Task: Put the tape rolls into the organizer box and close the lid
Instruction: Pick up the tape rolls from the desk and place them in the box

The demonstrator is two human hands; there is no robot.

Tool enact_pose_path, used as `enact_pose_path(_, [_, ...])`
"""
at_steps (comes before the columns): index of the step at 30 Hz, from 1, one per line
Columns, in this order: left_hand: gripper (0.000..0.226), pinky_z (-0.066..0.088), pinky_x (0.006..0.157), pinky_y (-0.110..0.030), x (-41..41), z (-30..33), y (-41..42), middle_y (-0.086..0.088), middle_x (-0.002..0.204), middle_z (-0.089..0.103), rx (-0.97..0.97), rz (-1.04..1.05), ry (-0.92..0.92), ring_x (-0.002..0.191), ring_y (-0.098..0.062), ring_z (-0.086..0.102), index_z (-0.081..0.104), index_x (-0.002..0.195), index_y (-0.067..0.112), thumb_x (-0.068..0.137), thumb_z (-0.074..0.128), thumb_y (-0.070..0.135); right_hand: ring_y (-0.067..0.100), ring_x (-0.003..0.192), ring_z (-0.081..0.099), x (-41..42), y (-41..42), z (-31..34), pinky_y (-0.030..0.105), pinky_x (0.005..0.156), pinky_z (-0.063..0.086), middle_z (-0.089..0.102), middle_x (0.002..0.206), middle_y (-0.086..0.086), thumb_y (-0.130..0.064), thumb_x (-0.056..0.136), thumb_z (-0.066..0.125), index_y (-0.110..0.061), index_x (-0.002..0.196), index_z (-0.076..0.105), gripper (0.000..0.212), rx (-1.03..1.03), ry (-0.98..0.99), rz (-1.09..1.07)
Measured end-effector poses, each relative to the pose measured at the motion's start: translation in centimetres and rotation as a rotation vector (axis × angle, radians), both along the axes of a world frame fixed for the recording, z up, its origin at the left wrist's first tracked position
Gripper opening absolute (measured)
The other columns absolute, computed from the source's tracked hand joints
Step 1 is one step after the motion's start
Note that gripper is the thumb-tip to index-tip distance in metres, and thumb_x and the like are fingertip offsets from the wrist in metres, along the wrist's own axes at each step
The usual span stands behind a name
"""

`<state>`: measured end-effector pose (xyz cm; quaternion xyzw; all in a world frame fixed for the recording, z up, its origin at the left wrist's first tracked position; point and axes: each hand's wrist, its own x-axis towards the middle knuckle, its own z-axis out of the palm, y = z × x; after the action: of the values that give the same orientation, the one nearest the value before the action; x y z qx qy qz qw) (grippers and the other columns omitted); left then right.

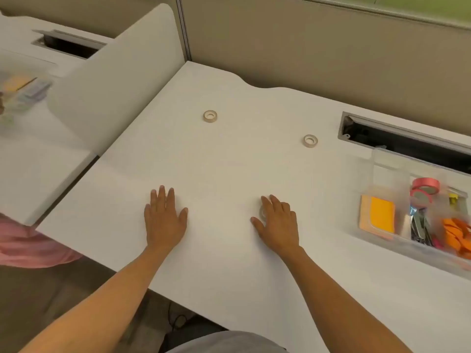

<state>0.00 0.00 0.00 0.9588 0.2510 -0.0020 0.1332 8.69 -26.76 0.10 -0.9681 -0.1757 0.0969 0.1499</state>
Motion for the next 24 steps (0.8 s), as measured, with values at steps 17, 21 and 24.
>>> enact_pose_path(17, [0.039,0.040,0.103,-0.041,3.8,1.1,-4.9,-0.009,0.125,0.057,-0.270,-0.080,-0.188,0.123,-0.029,0.044,0.054,0.126,0.009,0.088,0.061,0.012,0.023,0.120,0.043,0.4,-3.4,1.2,0.033,0.084,0.046,0.053,0.128,0.004,-0.028,0.087,0.065,-0.014,0.127,0.055,0.044,0.265,0.056,-0.186])
enact_pose_path(21, [0.037,0.038,0.102,-0.035,4.4,1.5,-8.8,-0.004,0.125,0.057,-0.330,-0.150,-0.217,0.124,-0.025,0.043,0.055,0.124,0.013,0.087,0.063,0.013,0.020,0.119,0.045,0.3,-7.1,2.0,0.026,0.087,0.040,0.057,0.127,0.001,-0.030,0.085,0.067,-0.017,0.127,0.055,0.045,0.382,0.001,-0.251])
enact_pose_path(24, [0.037,0.037,0.102,-0.032,5.2,2.0,-12.4,-0.001,0.125,0.057,-0.349,-0.205,-0.231,0.124,-0.022,0.043,0.056,0.123,0.015,0.087,0.063,0.015,0.019,0.117,0.047,0.5,-10.3,3.1,0.021,0.089,0.035,0.060,0.124,0.000,-0.029,0.084,0.069,-0.017,0.124,0.057,0.043,0.449,-0.064,-0.296])
